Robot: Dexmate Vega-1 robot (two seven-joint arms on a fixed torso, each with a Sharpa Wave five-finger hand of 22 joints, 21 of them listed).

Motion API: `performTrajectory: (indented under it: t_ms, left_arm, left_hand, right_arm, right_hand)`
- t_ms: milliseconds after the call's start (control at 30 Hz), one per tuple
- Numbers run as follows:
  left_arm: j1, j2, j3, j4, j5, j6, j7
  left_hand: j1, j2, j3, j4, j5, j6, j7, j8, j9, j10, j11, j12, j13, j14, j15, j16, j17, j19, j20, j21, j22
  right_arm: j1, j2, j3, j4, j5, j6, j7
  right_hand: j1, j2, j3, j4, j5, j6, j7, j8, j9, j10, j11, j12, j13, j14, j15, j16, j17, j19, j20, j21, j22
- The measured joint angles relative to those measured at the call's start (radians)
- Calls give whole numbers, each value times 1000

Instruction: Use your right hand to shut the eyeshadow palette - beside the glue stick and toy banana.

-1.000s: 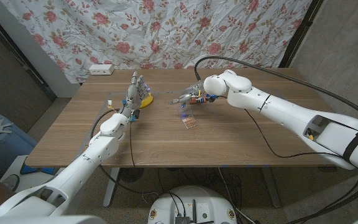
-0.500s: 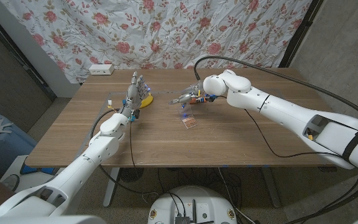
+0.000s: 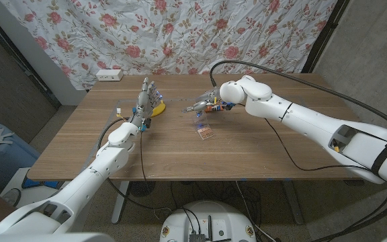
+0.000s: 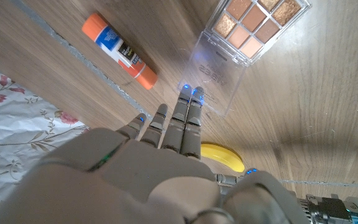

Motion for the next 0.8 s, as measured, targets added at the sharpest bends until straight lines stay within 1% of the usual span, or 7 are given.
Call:
performTrajectory:
  t_ms: [133, 200, 300, 533, 633, 700, 800]
  left_arm:
    - [0, 0, 0, 0, 0, 0, 0]
    - [0, 0, 0, 0, 0, 0, 0]
    - [0, 0, 0, 0, 0, 0, 0]
    - [0, 0, 0, 1, 0, 0, 1]
    - [0, 0, 0, 1, 0, 0, 1]
    - [0, 0, 0, 1, 0, 0, 1]
    - [0, 0, 0, 1, 0, 0, 1]
  left_hand:
    - [0, 0, 0, 0, 0, 0, 0, 0, 0, 0, 0, 0, 0, 0, 0, 0, 0, 0, 0, 0, 0]
    - [0, 0, 0, 0, 0, 0, 0, 0, 0, 0, 0, 0, 0, 0, 0, 0, 0, 0, 0, 0, 0]
    - [0, 0, 0, 0, 0, 0, 0, 0, 0, 0, 0, 0, 0, 0, 0, 0, 0, 0, 0, 0, 0]
    - [0, 0, 0, 0, 0, 0, 0, 0, 0, 0, 0, 0, 0, 0, 0, 0, 0, 0, 0, 0, 0]
    - [0, 0, 0, 0, 0, 0, 0, 0, 0, 0, 0, 0, 0, 0, 0, 0, 0, 0, 0, 0, 0]
    - [0, 0, 0, 0, 0, 0, 0, 0, 0, 0, 0, 0, 0, 0, 0, 0, 0, 0, 0, 0, 0]
    - [0, 0, 0, 0, 0, 0, 0, 0, 0, 0, 0, 0, 0, 0, 0, 0, 0, 0, 0, 0, 0]
  right_arm:
    - [-3, -3, 3, -5, 0, -4, 0]
    - [-5, -6, 5, -10, 0, -5, 0]
    - [-7, -8, 8, -14, 0, -7, 0]
    - [-11, -13, 12, -23, 0, -11, 1]
    - [-13, -15, 14, -29, 0, -12, 3]
    - [-13, -16, 15, -31, 0, -14, 4]
    - [-14, -19, 16, -37, -1, -15, 8]
  right_hand:
    - [0, 0, -6, 2, 0, 11, 0, 3, 0, 5, -5, 7, 2, 0, 0, 0, 0, 0, 0, 0, 0]
    - [0, 0, -6, 2, 0, 11, 0, 7, 5, 11, 0, 7, 2, 5, 5, 0, 0, 0, 0, 0, 0]
    - [0, 0, -9, -1, 0, 20, -2, 11, 5, 18, -7, 7, 6, 11, 0, 1, 0, 0, 0, 4, 0]
    - [0, 0, -17, -1, 0, 27, -6, 18, 9, 32, -4, 14, 11, 22, 0, 7, 0, 4, -4, 4, 0]
    - [0, 0, -22, 1, 8, 32, -3, 22, 9, 43, -7, 13, 11, 22, 0, 8, 0, 4, -4, 4, 0]
    - [11, 11, -23, 2, 8, 34, -2, 22, 9, 43, -7, 17, 14, 29, 0, 15, 0, 4, -4, 4, 0]
    - [10, 11, -27, -2, 8, 34, -2, 24, 14, 63, -8, 22, 16, 35, -1, 15, 0, 4, -4, 4, 0]
